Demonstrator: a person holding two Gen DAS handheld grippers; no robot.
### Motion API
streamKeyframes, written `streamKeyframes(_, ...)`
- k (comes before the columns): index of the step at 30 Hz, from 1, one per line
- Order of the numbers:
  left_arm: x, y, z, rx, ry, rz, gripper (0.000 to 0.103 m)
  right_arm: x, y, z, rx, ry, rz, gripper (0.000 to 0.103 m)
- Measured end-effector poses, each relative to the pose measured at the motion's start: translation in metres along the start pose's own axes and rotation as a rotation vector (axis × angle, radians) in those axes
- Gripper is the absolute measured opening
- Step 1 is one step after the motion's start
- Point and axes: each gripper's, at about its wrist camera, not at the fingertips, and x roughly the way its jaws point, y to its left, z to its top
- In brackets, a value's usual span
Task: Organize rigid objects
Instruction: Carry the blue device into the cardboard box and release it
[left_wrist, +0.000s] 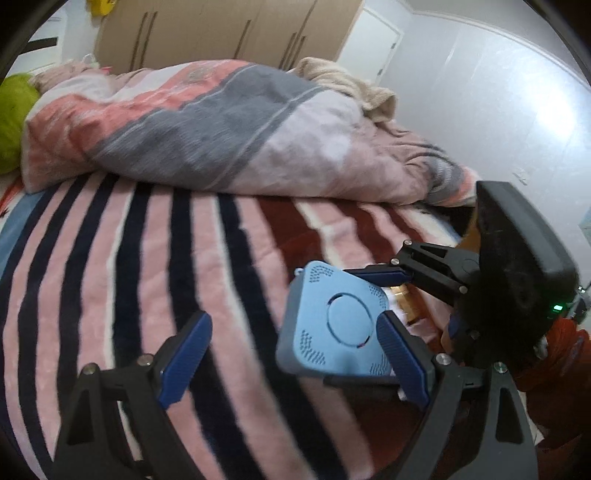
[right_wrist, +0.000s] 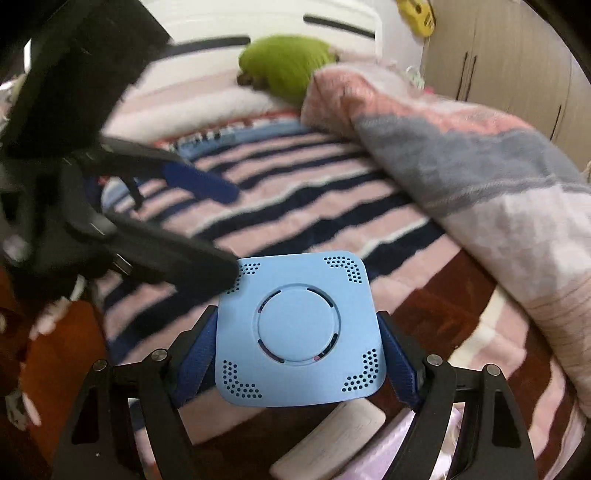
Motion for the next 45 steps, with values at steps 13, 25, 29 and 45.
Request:
streamKeyframes(13,-0.024,-0.122,0.053,0.158,-0.061,-0.177,0.059,-0.147,0.007,0.005,-0.001,-0.176,-0.135,0.079)
streamKeyframes(25,0.061,-0.281,0.108,0.364,0.036,-0.336,0.059,-0.269,-0.080,-0.076,0.203,-0.194,-0.351,0.079)
streamKeyframes(29,0.103,-0.318,0.112,0.401,0.119,-0.366,0.059,-0.286,-0.115,-0.112,0.305,-0.147,-0.364,0.079)
streamKeyframes(45,0.128,-0.328,0.110,0.415,0.130,-0.213,0.090,-0.279,-0.159,-0.166,0.377,0.001,-0.394,0.081)
